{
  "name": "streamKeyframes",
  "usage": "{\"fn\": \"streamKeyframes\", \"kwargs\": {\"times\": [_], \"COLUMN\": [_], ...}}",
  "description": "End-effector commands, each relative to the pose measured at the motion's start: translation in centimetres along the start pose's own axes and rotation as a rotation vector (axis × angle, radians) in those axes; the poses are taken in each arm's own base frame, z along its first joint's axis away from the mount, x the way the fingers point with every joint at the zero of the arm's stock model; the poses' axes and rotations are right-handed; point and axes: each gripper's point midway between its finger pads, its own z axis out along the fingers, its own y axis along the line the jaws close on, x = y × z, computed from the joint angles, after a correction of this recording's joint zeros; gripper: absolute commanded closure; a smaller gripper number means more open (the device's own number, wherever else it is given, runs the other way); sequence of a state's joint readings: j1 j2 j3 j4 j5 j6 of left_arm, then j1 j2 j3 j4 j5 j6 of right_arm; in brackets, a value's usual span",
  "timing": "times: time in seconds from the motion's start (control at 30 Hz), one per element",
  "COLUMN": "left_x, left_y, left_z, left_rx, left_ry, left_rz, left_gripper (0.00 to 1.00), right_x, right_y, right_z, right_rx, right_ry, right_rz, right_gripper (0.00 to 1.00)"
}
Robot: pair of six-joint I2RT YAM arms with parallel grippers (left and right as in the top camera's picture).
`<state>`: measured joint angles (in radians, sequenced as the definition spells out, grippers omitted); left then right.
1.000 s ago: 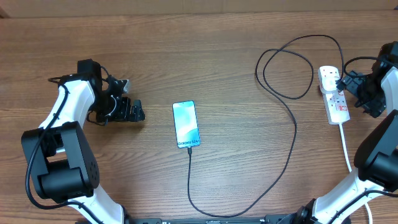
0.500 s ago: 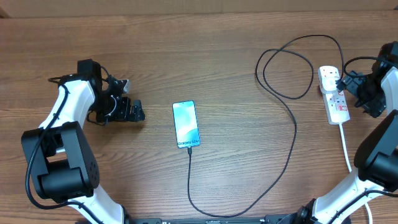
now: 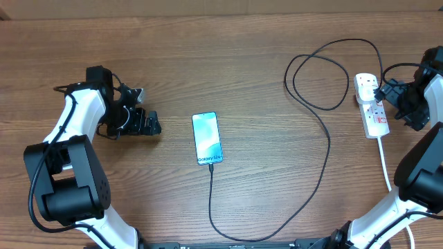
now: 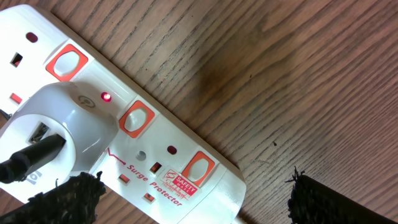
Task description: Plug charger to phone and switch on socket
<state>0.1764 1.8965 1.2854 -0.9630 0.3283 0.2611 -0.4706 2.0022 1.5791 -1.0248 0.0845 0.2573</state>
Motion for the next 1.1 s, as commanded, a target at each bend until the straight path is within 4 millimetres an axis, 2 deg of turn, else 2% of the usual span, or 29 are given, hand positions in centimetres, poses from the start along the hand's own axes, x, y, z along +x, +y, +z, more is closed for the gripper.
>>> {"fn": "streamKeyframes", "kwargs": {"times": [0.0, 0.33, 0.53, 0.67, 0.87, 1.07], "left_x": [-0.3, -0.3, -0.7, -1.3, -1.9, -1.8], "left_y": [-0.3, -0.4, -1.1, -2.9, -6.8, -8.9], "left_z": [-0.2, -0.3, -1.5, -3.4, -7.3, -9.0], "left_rx": [-0.002, -0.002, -0.011, -0.024, -0.041, -0.043], "left_ry": [-0.010, -0.011, -0.049, -0.106, -0.226, -0.278], "left_rz": [0.005, 0.006, 0.032, 0.086, 0.202, 0.260], "left_gripper": [0.00, 0.00, 0.00, 0.00, 0.00, 0.00], "right_x": [-0.9, -0.9, -0.9, -0.9, -0.9, -0.9], "right_y": [0.2, 0.2, 0.2, 0.2, 0.2, 0.2], "right_z": [-1.4, -1.4, -1.4, -1.4, -1.4, -1.4], "right_rx": [-0.014, -0.014, -0.014, -0.014, -0.014, -0.014], "right_ry": [-0.042, -0.042, -0.042, -0.042, -0.042, -0.042], "right_rz": [-0.001, -0.001, -0.001, -0.001, -0.001, -0.001], "right_gripper": [0.00, 0.00, 0.00, 0.00, 0.00, 0.00]}}
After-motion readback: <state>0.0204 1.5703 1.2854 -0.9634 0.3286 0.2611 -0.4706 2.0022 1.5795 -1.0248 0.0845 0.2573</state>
